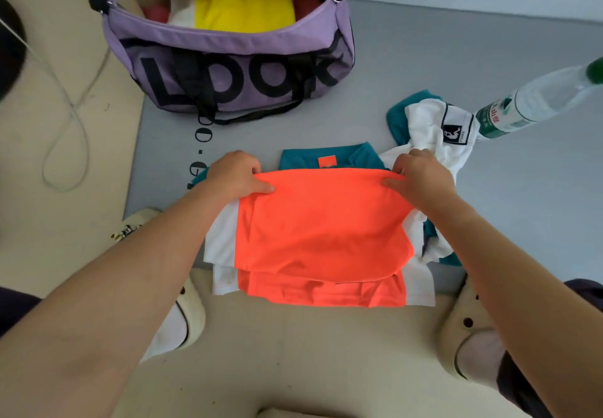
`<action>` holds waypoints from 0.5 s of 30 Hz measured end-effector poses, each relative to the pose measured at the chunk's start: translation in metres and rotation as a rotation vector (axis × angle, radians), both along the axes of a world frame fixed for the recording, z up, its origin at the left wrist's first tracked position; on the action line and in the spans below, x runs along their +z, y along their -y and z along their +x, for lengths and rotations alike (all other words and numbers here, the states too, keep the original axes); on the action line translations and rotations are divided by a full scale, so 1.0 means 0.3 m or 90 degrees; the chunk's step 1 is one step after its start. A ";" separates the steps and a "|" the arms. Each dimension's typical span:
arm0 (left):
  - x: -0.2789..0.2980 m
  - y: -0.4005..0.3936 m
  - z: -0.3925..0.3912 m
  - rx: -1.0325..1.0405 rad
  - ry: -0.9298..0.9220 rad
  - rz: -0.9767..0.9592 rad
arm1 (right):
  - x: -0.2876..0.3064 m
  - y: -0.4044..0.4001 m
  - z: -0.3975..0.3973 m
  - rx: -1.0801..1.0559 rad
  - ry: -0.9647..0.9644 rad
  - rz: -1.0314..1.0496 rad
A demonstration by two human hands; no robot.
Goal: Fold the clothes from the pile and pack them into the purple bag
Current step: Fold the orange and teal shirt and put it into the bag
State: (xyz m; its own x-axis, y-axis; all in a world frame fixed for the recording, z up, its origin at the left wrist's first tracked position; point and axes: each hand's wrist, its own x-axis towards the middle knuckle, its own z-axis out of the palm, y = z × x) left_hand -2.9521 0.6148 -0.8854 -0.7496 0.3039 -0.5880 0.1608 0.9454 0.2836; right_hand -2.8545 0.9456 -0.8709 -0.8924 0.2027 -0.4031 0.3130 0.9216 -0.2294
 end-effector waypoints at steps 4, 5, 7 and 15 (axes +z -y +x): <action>0.026 -0.013 -0.011 0.009 0.072 0.163 | 0.024 -0.016 0.026 0.041 -0.035 -0.072; 0.038 -0.016 -0.012 0.033 0.105 0.210 | 0.031 -0.020 0.035 0.019 -0.042 -0.130; 0.062 -0.017 -0.010 0.018 0.115 0.213 | 0.045 -0.033 0.047 -0.025 -0.012 -0.201; 0.207 0.058 0.011 -0.105 0.109 -0.074 | 0.161 -0.047 0.079 0.065 0.203 -0.047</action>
State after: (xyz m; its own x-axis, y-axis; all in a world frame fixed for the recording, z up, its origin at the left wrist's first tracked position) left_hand -2.9487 0.5975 -0.8234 -0.5815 0.3375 -0.7403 0.2747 0.9379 0.2118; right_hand -2.8308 0.9597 -0.8227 -0.7332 0.0786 -0.6755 0.2871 0.9362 -0.2027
